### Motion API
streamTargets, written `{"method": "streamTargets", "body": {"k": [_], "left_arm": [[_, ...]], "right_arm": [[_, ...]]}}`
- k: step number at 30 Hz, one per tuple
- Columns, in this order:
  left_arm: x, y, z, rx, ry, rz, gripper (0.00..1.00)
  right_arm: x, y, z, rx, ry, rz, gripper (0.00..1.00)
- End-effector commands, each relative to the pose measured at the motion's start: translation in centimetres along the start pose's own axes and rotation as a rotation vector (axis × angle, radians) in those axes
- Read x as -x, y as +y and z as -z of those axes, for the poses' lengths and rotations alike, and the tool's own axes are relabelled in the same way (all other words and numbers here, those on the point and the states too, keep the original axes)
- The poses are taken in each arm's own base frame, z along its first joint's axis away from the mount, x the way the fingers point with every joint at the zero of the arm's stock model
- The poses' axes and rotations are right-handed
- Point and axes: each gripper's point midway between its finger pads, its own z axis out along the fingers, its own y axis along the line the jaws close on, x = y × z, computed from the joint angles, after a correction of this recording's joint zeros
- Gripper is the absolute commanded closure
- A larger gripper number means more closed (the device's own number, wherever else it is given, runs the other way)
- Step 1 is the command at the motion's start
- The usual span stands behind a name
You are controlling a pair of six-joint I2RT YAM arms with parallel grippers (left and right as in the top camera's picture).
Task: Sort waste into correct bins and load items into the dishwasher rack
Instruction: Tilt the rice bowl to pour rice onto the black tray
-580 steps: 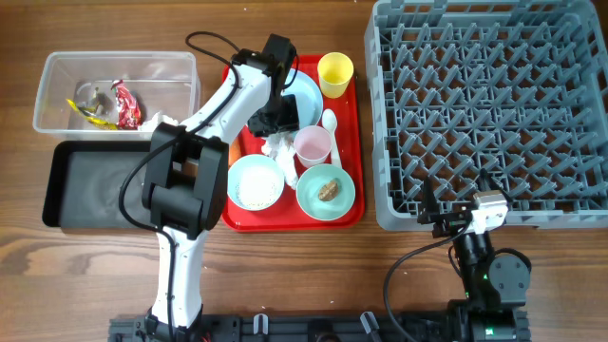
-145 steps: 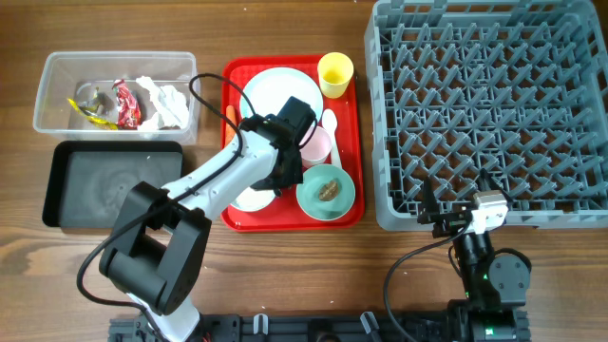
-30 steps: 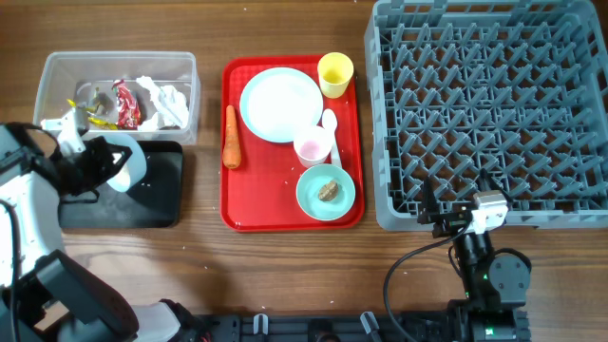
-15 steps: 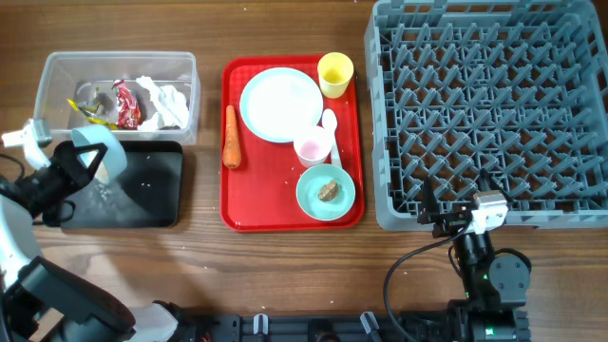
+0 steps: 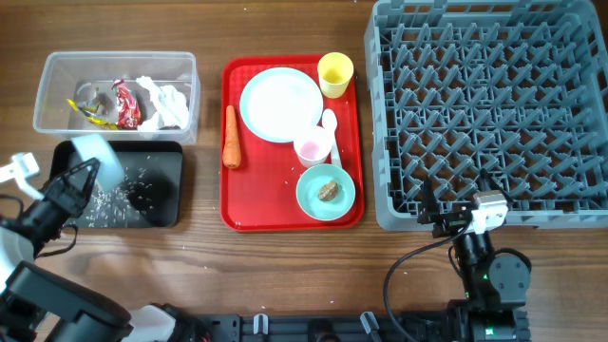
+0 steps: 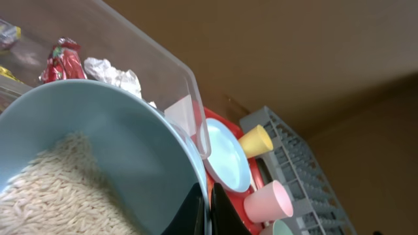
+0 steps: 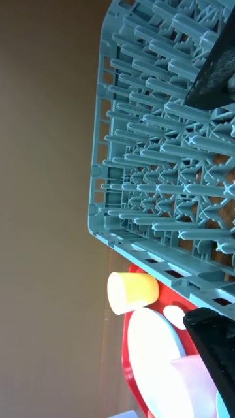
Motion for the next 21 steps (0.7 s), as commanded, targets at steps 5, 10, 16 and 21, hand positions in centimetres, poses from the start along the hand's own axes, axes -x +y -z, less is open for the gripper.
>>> {"method": "streamTargets", "body": {"k": [5, 10, 16, 21], "left_arm": [[0.0, 1.6, 1.2, -0.066, -0.084, 0.107, 0.96], [-1.2, 4.3, 1.7, -0.047, -0.098, 0.210, 0.96], [-1.6, 5.1, 1.6, -0.052, -0.102, 0.234, 0.96], [-0.7, 4.1, 1.8, -0.117, -0.147, 0.235, 0.96]], "right_arm": [[0.2, 0.2, 0.0, 0.011, -0.010, 0.011, 0.00], [0.2, 0.1, 0.0, 0.010, -0.010, 0.011, 0.00], [0.2, 0.1, 0.0, 0.010, -0.010, 0.011, 0.00], [0.2, 0.1, 0.0, 0.010, -0.010, 0.011, 0.00]]}}
